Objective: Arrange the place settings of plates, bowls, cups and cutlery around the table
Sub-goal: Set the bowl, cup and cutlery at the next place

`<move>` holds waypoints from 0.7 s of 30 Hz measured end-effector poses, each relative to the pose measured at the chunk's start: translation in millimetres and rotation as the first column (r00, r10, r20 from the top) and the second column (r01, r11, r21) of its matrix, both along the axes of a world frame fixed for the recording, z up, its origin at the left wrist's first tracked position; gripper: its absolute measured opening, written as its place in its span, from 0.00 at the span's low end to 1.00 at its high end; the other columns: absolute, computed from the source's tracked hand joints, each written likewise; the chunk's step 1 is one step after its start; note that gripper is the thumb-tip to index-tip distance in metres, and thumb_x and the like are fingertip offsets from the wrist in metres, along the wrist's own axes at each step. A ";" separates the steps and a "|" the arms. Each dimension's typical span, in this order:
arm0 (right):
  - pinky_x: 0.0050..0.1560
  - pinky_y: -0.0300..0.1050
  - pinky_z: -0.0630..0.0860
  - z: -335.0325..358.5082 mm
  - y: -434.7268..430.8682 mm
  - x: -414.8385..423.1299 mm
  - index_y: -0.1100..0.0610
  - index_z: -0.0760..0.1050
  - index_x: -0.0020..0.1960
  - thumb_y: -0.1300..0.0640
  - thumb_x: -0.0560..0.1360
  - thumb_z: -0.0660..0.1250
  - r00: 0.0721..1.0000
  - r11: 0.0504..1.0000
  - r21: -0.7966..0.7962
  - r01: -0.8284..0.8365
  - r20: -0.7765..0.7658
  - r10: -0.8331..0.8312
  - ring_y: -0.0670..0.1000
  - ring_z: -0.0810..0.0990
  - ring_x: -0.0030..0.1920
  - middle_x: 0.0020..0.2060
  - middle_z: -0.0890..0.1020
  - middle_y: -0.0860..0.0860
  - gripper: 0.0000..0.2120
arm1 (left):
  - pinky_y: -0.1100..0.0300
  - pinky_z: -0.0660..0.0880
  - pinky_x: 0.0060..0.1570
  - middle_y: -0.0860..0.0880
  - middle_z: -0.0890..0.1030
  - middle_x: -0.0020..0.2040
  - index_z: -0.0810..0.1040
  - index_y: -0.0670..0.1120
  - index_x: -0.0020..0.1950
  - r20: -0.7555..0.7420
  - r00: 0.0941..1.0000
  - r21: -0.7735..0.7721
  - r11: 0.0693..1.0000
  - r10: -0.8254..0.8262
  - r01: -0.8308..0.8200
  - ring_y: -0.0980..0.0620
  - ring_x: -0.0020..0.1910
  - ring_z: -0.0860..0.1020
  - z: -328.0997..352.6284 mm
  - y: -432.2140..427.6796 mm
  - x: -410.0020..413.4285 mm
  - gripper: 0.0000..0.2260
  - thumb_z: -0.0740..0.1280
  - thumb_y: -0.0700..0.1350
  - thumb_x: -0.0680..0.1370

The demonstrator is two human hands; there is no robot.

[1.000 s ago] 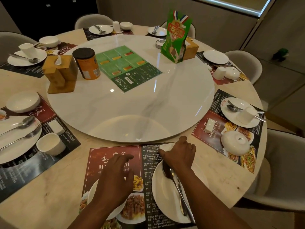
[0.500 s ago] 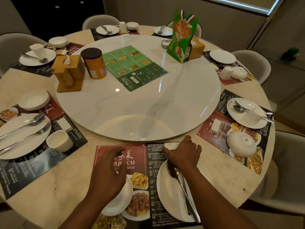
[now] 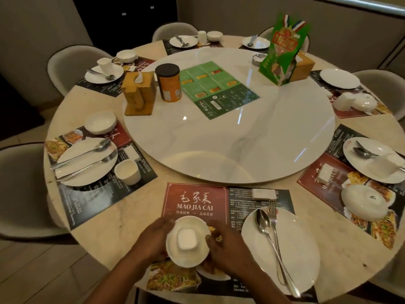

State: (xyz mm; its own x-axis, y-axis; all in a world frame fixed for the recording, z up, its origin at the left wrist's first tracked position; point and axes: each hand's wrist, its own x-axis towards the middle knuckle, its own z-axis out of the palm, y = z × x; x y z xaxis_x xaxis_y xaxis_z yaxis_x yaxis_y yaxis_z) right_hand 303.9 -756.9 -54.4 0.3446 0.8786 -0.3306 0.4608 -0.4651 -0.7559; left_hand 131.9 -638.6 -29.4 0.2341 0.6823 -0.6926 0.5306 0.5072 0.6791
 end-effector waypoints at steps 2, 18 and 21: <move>0.56 0.41 0.75 -3.5 0.2 -12.1 0.42 0.69 0.68 0.49 0.76 0.62 1.000 1.000 0.002 0.020 -0.015 -0.019 0.43 0.78 0.54 0.57 0.79 0.43 0.21 | 0.45 0.81 0.48 0.50 0.79 0.59 0.76 0.61 0.60 0.071 0.997 -0.097 0.995 0.025 -0.018 0.45 0.53 0.79 1.5 -8.1 -0.7 0.10 0.62 0.56 0.80; 0.55 0.45 0.77 -2.0 90.7 -9.5 0.46 0.74 0.66 0.61 0.75 0.63 0.986 0.986 0.016 0.165 0.024 -0.166 0.49 0.80 0.55 0.56 0.82 0.47 0.21 | 0.42 0.82 0.47 0.48 0.79 0.58 0.77 0.58 0.59 0.228 0.969 -0.083 0.993 0.098 -0.081 0.42 0.54 0.78 7.2 58.6 7.5 0.15 0.64 0.40 0.77; 0.51 0.43 0.76 -5.5 107.2 -4.7 0.46 0.75 0.65 0.62 0.75 0.63 0.981 0.982 0.014 0.188 0.037 -0.188 0.50 0.80 0.54 0.54 0.83 0.48 0.21 | 0.44 0.82 0.48 0.47 0.77 0.60 0.75 0.57 0.65 0.215 0.973 -0.089 0.994 0.088 -0.070 0.43 0.54 0.77 7.6 75.3 12.5 0.22 0.62 0.37 0.75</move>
State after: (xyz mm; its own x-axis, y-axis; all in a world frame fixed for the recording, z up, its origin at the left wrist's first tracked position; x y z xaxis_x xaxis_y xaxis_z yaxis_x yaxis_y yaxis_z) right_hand 299.2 -649.7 -59.9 0.5163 0.8002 -0.3053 0.3943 -0.5386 -0.7446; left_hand 144.4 -563.4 -21.9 0.3332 0.6492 -0.6838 0.3303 0.5989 0.7295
